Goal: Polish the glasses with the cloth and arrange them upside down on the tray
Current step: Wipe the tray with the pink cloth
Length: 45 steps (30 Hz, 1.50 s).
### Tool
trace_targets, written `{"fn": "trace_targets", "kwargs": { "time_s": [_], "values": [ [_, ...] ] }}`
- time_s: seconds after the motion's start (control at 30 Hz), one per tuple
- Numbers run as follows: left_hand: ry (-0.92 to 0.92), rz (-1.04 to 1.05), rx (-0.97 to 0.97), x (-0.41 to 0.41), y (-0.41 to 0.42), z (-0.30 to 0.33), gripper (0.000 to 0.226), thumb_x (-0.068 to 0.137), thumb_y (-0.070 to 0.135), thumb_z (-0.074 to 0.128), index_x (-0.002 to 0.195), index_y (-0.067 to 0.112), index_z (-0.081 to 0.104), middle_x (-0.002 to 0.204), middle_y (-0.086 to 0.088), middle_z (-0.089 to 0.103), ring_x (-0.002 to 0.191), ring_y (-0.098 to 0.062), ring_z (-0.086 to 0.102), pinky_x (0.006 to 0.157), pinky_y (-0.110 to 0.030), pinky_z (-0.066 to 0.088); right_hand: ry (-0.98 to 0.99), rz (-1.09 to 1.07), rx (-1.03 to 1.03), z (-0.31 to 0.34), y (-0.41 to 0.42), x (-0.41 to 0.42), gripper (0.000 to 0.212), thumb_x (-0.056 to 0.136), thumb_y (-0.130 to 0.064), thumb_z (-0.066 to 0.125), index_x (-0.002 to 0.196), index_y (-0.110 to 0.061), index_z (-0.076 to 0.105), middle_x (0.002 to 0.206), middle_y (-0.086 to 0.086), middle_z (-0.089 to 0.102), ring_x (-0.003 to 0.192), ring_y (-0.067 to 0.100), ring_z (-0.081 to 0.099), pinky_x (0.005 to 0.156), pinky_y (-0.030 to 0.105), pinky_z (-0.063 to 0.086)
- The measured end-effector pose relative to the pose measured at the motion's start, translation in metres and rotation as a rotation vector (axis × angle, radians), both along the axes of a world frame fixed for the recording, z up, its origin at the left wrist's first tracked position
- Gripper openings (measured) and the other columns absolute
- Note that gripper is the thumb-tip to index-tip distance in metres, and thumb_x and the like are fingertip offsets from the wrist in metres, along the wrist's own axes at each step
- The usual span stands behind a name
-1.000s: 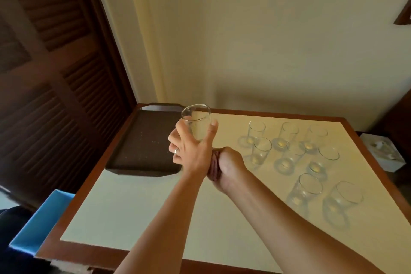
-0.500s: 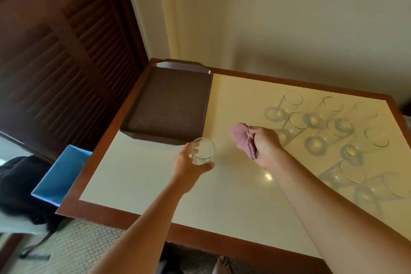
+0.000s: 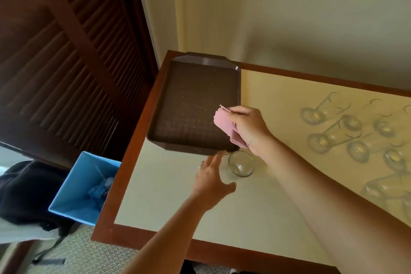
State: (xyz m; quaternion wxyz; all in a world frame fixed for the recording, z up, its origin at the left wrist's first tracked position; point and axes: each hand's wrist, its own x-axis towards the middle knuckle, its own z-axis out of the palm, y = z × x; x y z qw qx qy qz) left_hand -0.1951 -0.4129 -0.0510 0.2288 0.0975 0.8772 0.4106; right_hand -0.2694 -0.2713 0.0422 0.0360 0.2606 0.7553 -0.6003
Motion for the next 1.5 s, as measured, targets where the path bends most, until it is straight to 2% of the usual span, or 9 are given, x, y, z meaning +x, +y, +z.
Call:
{"fn": "trace_targets", "kwargs": {
  "time_s": [0.17, 0.33, 0.53, 0.73, 0.9, 1.07, 1.2, 1.33, 1.5],
  "values": [
    [0.031, 0.583, 0.03, -0.051, -0.101, 0.019, 0.011, 0.103, 0.023, 0.061, 0.107, 0.017, 0.069, 0.099, -0.002, 0.069, 0.091, -0.022, 0.067, 0.076, -0.03, 0.056, 0.152, 0.311, 0.413, -0.032, -0.098, -0.026, 0.023, 0.101, -0.028, 0.055, 0.105, -0.015, 0.075, 0.078, -0.005, 0.071, 0.067, 0.021, 0.067, 0.059, 0.029, 0.054],
    [-0.17, 0.526, -0.195, -0.136, -0.153, 0.014, 0.038, 0.095, 0.039, 0.05, 0.121, 0.014, 0.058, 0.11, -0.013, 0.07, 0.097, -0.04, 0.07, 0.092, -0.048, 0.059, 0.199, 0.523, 0.646, -0.094, -0.166, 0.001, 0.042, 0.1, -0.009, 0.058, 0.142, -0.016, 0.057, 0.143, 0.004, 0.058, 0.135, 0.023, 0.049, 0.111, 0.032, 0.047],
    [-0.18, 0.456, -0.251, -0.149, -0.141, 0.0, 0.037, 0.102, 0.009, 0.053, 0.138, 0.011, 0.043, 0.132, -0.022, 0.063, 0.114, -0.043, 0.066, 0.097, -0.051, 0.058, 0.189, 0.272, 0.673, -0.128, -0.161, 0.018, 0.055, 0.094, 0.007, 0.06, 0.143, -0.018, 0.056, 0.15, -0.002, 0.055, 0.149, 0.018, 0.035, 0.123, 0.026, 0.027],
    [-0.21, 0.419, -0.235, -0.156, -0.145, -0.008, 0.045, 0.104, 0.005, 0.053, 0.147, 0.014, 0.044, 0.137, -0.017, 0.059, 0.112, -0.036, 0.067, 0.093, -0.046, 0.062, 0.127, -0.187, 0.712, -0.14, -0.132, 0.023, 0.048, 0.088, 0.017, 0.056, 0.129, -0.007, 0.065, 0.131, 0.005, 0.069, 0.142, 0.032, 0.048, 0.121, 0.012, 0.014],
    [-0.191, 0.358, -0.257, -0.161, -0.15, -0.009, 0.047, 0.101, 0.005, 0.054, 0.145, 0.016, 0.045, 0.136, -0.017, 0.06, 0.108, -0.038, 0.069, 0.092, -0.05, 0.063, 0.019, -0.337, 0.719, -0.127, -0.143, 0.011, 0.058, 0.08, 0.019, 0.062, 0.132, -0.007, 0.063, 0.142, 0.013, 0.061, 0.148, 0.037, 0.037, 0.112, 0.05, 0.041],
    [-0.181, 0.35, -0.264, -0.162, -0.152, -0.014, 0.043, 0.103, 0.008, 0.054, 0.145, 0.015, 0.046, 0.132, -0.016, 0.06, 0.106, -0.036, 0.069, 0.089, -0.048, 0.063, 0.036, -0.462, 0.73, -0.118, -0.137, -0.005, 0.046, 0.083, 0.016, 0.058, 0.124, -0.004, 0.068, 0.135, 0.017, 0.065, 0.14, 0.041, 0.048, 0.113, 0.055, 0.041],
    [-0.283, 0.514, -0.229, -0.177, -0.156, -0.014, 0.032, 0.106, 0.018, 0.051, 0.135, 0.006, 0.053, 0.114, -0.018, 0.067, 0.091, -0.035, 0.074, 0.081, -0.046, 0.066, 0.247, -0.069, 0.688, -0.106, -0.165, -0.038, 0.028, 0.096, -0.007, 0.06, 0.121, -0.011, 0.071, 0.128, 0.006, 0.068, 0.133, 0.026, 0.054, 0.114, 0.036, 0.042],
    [-0.331, 0.481, -0.188, -0.19, -0.159, -0.01, 0.032, 0.107, 0.013, 0.054, 0.134, -0.003, 0.058, 0.123, -0.026, 0.067, 0.105, -0.041, 0.073, 0.09, -0.047, 0.063, -0.034, 0.342, 0.696, -0.101, -0.168, -0.055, 0.031, 0.1, -0.035, 0.05, 0.119, -0.021, 0.07, 0.132, 0.004, 0.06, 0.13, 0.028, 0.046, 0.101, 0.036, 0.042],
    [-0.323, 0.485, -0.115, -0.203, -0.161, 0.0, 0.028, 0.101, 0.011, 0.056, 0.119, -0.007, 0.07, 0.117, -0.028, 0.073, 0.104, -0.045, 0.073, 0.089, -0.056, 0.062, 0.072, 0.687, 0.701, -0.089, -0.177, -0.065, 0.024, 0.09, -0.008, 0.062, 0.112, -0.007, 0.069, 0.098, 0.014, 0.069, 0.094, 0.034, 0.062, 0.079, 0.042, 0.058]
  ]
}}
